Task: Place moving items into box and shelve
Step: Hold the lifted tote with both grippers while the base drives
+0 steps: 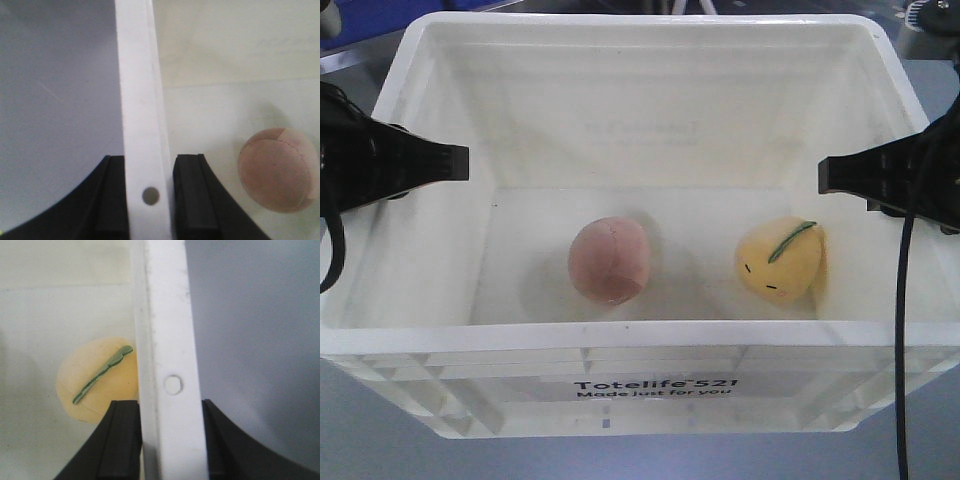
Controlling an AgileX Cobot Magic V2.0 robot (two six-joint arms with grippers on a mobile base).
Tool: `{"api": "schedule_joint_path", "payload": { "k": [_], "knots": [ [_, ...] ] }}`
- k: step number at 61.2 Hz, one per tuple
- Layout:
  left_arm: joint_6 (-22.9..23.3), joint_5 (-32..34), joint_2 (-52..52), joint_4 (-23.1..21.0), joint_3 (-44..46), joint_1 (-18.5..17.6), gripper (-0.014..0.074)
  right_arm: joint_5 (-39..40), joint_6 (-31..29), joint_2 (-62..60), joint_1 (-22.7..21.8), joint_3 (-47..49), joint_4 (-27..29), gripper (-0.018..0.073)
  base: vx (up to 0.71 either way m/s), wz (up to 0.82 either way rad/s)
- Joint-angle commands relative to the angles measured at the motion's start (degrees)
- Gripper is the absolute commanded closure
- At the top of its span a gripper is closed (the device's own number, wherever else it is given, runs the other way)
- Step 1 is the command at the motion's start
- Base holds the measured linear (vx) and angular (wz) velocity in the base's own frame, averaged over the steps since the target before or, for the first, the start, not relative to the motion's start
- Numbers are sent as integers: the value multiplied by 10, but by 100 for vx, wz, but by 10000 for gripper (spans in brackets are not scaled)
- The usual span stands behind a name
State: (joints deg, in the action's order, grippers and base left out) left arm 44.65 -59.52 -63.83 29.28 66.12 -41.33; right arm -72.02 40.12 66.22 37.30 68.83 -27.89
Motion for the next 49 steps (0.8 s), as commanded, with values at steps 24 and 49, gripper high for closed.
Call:
{"api": "schedule_joint_path", "payload": {
  "k": [24,49],
  "knots": [
    [0,65,20,35,25,-7,446,40,6,-14,1,22,-51,407,-5,54],
    [0,65,20,35,25,-7,446,40,6,-14,1,22,-51,407,-3,45]
  ]
}}
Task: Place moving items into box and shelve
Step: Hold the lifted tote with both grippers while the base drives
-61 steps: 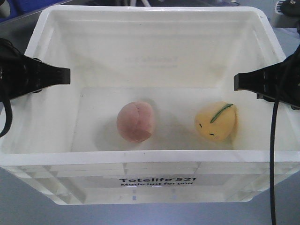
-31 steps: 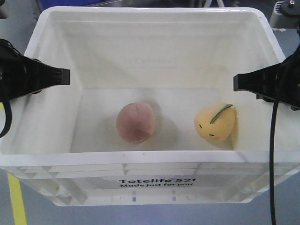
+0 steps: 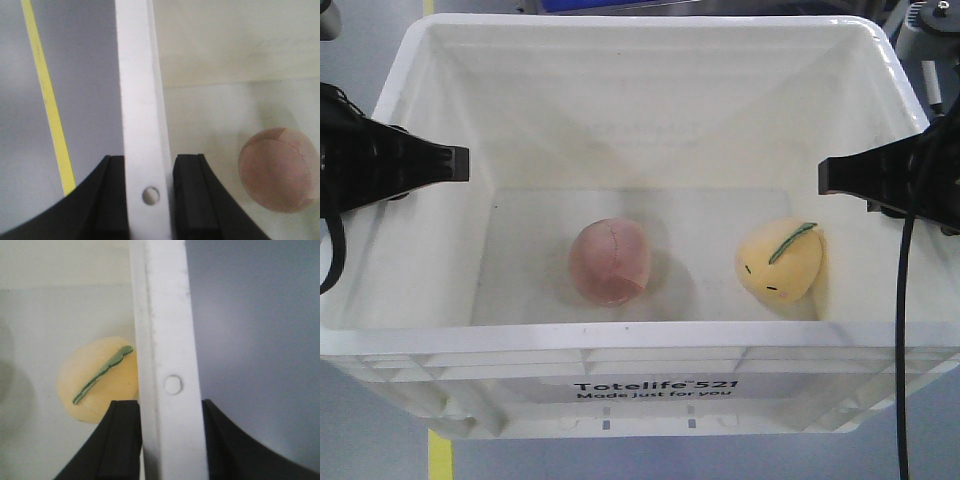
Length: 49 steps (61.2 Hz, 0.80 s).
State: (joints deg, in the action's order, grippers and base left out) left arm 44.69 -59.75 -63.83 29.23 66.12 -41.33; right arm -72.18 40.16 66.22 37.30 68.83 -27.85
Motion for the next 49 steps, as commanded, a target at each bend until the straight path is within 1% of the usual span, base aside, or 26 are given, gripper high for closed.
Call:
{"api": "schedule_joint_path", "payload": {
  "k": [1,30,49],
  "knots": [
    [-1,68,20,35,25,-7,446,42,6,-14,1,22,-51,407,-3,46],
    [-1,68,20,35,25,-7,446,41,6,-14,1,22,-51,407,-1,47],
    [-1,68,20,35,25,-7,446,38,6,-14,1,22,-51,407,4,39]
  ]
}}
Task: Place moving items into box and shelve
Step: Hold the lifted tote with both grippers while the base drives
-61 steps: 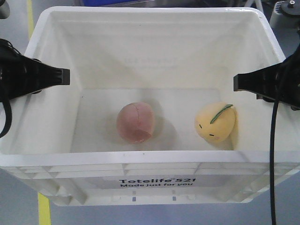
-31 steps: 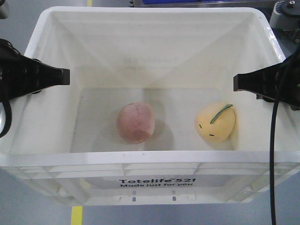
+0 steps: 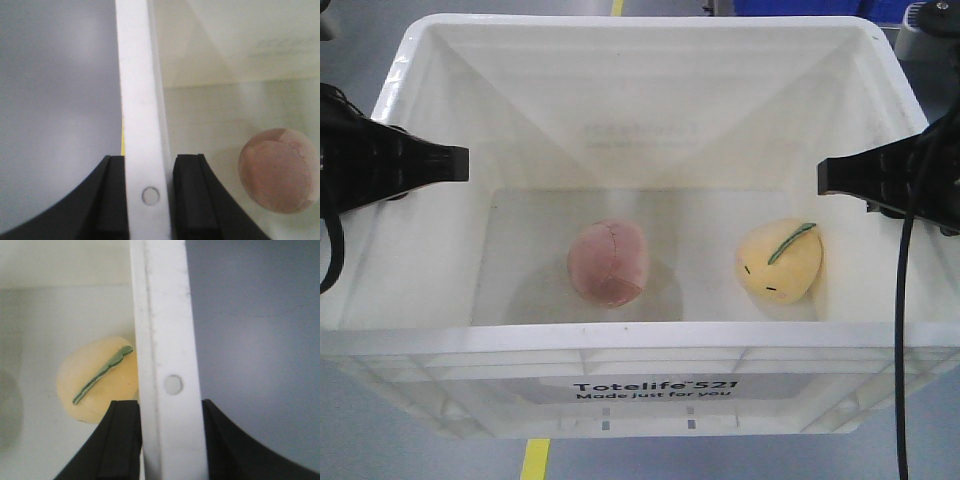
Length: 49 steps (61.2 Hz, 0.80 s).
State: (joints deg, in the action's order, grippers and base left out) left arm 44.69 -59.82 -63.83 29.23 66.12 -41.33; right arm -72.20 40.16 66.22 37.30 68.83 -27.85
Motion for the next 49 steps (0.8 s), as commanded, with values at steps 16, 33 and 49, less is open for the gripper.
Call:
{"api": "schedule_joint_path", "payload": {
  "k": [16,33,49],
  "knots": [
    [-1,68,20,35,25,-7,446,38,6,-14,1,22,-51,407,10,28],
    [-1,68,20,35,25,-7,446,37,6,-14,1,22,-51,407,15,22],
    [-1,68,20,35,25,-7,446,36,6,-14,1,22,-51,407,20,9]
  ]
}}
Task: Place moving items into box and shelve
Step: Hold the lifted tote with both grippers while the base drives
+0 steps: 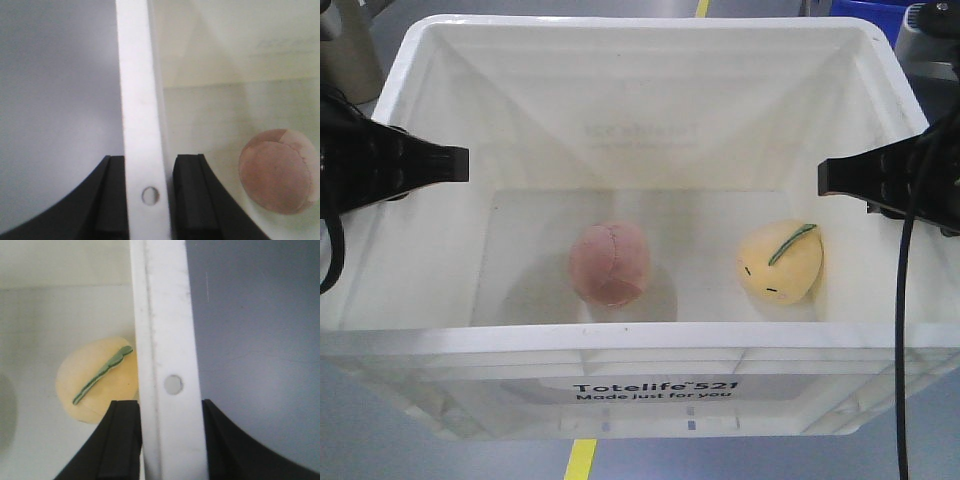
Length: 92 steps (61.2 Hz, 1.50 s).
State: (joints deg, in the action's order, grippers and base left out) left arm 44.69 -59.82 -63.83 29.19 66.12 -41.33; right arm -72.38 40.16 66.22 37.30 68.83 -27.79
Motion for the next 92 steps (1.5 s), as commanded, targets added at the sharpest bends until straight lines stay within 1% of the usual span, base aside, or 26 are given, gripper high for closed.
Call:
{"api": "schedule_joint_path", "payload": {
  "k": [1,47,92],
  "knots": [
    [-1,68,20,36,25,-7,446,38,6,-14,1,22,-52,407,24,3],
    [-1,68,20,36,25,-7,446,33,6,-14,1,22,-52,407,29,-2],
    [-1,68,20,36,25,-7,446,29,6,-14,1,22,-52,407,37,2]
  ]
}}
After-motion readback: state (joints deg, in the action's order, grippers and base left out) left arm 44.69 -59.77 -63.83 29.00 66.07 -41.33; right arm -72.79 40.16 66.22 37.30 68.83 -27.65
